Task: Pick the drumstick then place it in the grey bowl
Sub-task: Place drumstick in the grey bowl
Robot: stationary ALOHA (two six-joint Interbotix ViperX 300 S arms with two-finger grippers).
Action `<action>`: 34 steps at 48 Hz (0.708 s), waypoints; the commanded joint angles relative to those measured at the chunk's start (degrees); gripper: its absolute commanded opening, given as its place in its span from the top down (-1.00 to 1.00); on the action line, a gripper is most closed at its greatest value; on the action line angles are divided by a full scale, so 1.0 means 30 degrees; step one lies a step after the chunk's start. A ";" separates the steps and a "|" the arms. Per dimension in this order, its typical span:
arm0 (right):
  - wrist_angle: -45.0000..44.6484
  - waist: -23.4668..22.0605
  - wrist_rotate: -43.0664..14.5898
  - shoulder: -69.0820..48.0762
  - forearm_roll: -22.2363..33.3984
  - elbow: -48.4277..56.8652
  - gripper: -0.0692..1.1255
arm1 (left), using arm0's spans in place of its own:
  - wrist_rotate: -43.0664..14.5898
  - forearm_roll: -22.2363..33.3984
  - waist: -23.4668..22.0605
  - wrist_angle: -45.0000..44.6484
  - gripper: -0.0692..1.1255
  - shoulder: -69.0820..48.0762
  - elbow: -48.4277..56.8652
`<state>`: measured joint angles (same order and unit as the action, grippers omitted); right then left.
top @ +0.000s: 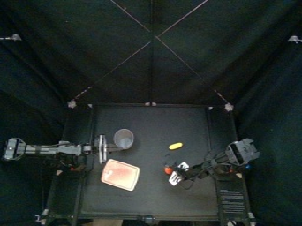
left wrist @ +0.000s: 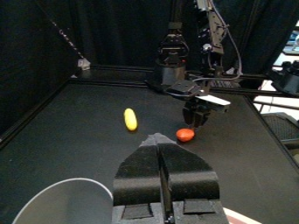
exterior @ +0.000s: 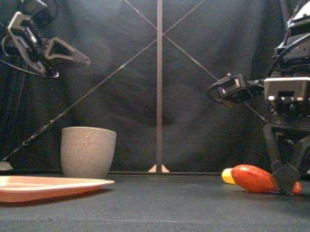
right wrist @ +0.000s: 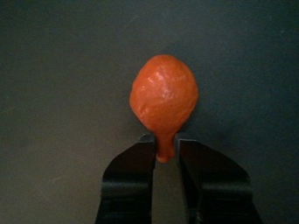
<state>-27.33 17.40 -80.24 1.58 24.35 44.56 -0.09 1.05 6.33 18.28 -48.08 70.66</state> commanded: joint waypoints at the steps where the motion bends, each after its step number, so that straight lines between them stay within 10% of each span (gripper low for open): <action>1: -0.0029 -0.0234 0.0117 -0.0410 0.0205 -0.0469 0.23 | 0.0000 0.0029 0.0029 0.0176 0.90 0.0088 -0.0234; 22: 0.2227 -0.5977 0.0059 -0.2432 1.0957 -0.5010 0.25 | -0.0029 -0.0029 0.0059 0.1055 0.90 0.0088 -0.0264; 34: 0.8965 -0.9082 0.0088 0.0059 1.1924 -0.7559 0.24 | -0.0029 -0.0322 0.0000 0.1055 0.90 0.0088 -0.0205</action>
<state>-6.24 -8.00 -80.07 0.88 59.77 25.22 -0.09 0.53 6.33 20.92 -47.99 70.66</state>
